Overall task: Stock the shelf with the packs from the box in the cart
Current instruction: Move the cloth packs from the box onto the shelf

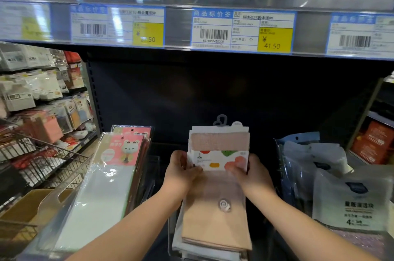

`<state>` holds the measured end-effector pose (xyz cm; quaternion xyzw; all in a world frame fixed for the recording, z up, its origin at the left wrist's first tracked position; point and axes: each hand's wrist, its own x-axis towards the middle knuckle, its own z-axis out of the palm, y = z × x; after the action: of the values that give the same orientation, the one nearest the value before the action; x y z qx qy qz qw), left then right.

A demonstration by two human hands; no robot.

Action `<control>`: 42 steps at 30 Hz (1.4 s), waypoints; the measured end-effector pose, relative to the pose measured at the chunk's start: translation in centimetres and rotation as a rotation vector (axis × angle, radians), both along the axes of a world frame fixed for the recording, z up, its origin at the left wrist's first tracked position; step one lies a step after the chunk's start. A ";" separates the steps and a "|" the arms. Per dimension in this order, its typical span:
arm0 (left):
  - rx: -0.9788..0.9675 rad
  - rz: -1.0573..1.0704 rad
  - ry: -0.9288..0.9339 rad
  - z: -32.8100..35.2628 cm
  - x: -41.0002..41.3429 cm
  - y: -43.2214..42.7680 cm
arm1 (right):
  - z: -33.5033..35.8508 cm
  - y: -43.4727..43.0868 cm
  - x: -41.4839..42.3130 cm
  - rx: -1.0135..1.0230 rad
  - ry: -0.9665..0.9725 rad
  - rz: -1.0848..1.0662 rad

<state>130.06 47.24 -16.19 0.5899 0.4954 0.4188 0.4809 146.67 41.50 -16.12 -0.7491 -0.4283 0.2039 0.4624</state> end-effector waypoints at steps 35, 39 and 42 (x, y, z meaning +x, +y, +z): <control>-0.457 -0.294 -0.089 -0.8 0.8 1.4 | -3.3 0.4 -0.2 -0.159 0.759 0.127; -0.505 -0.334 -0.121 -0.8 0.9 1.8 | -3.7 0.9 -0.4 -0.137 0.796 0.114; -0.519 -0.340 -0.126 -0.8 1.0 1.9 | -3.9 1.0 -0.4 -0.151 0.791 0.123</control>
<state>131.02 49.10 -16.98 0.4944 0.4493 0.2278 0.7083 146.24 42.54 -20.00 -0.6175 -0.2453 0.5346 0.5222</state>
